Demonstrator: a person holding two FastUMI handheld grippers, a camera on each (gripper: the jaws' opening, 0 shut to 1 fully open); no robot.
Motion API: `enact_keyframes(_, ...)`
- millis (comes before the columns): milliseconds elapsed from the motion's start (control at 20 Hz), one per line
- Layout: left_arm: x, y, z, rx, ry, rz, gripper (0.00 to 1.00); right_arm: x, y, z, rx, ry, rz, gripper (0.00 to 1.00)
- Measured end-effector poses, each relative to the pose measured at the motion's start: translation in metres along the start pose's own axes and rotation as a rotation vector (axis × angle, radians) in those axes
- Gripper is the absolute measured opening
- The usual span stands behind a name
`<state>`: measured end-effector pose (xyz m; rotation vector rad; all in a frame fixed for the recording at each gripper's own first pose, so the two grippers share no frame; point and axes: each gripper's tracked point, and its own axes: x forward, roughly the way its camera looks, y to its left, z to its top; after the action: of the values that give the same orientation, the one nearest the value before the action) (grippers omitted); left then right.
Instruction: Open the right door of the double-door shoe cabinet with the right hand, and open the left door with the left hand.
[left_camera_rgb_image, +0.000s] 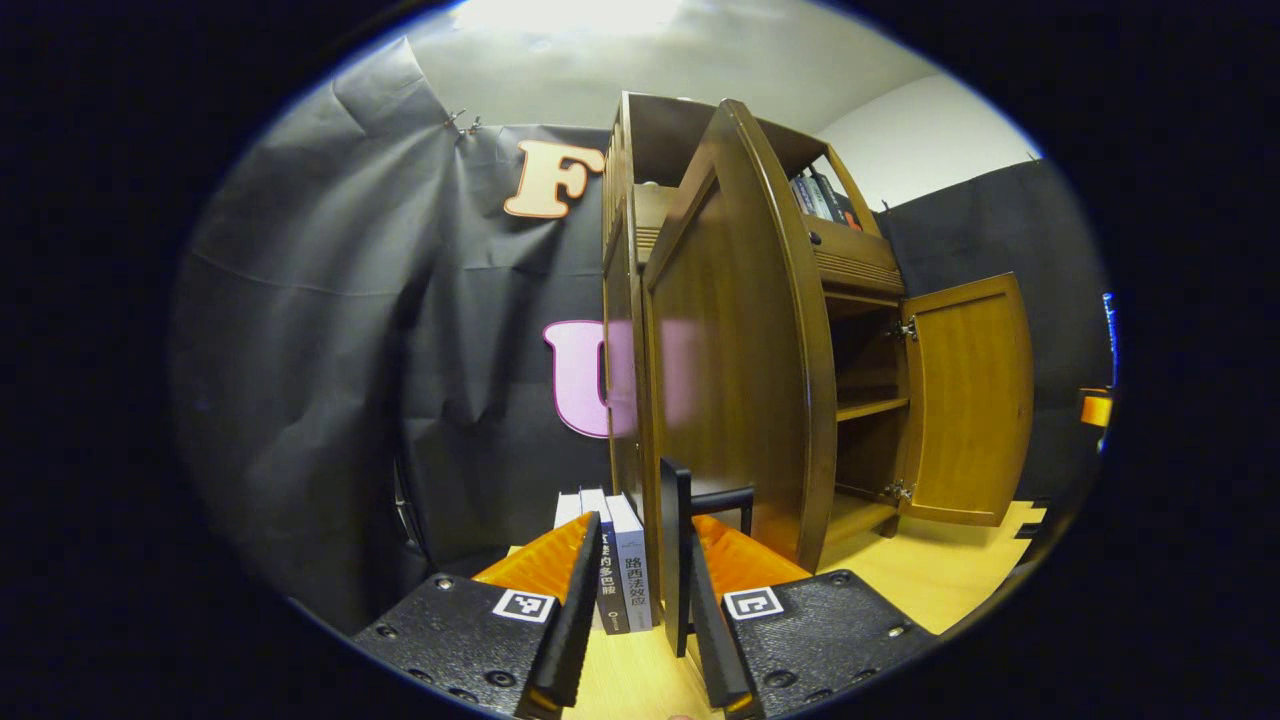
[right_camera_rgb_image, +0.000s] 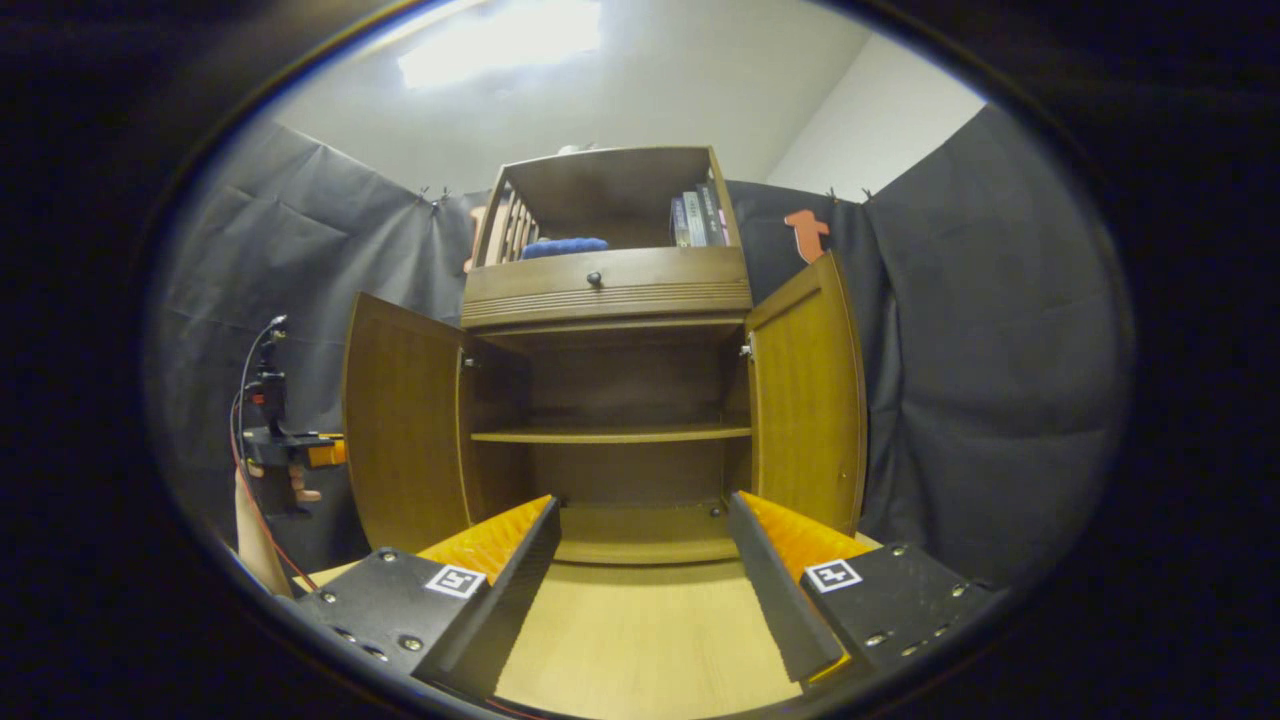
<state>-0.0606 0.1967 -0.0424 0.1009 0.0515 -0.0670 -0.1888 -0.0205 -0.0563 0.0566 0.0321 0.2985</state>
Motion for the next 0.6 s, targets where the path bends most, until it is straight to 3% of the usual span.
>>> enact_keyframes(350,-0.030,0.000,-0.018,-0.002,0.072,0.063,0.63,0.002,0.005,-0.012,0.002,0.016,0.027,1.00)
enact_keyframes(600,-0.055,0.004,-0.002,0.008,0.038,0.148,0.67,-0.001,0.009,-0.009,0.001,-0.017,0.046,1.00)
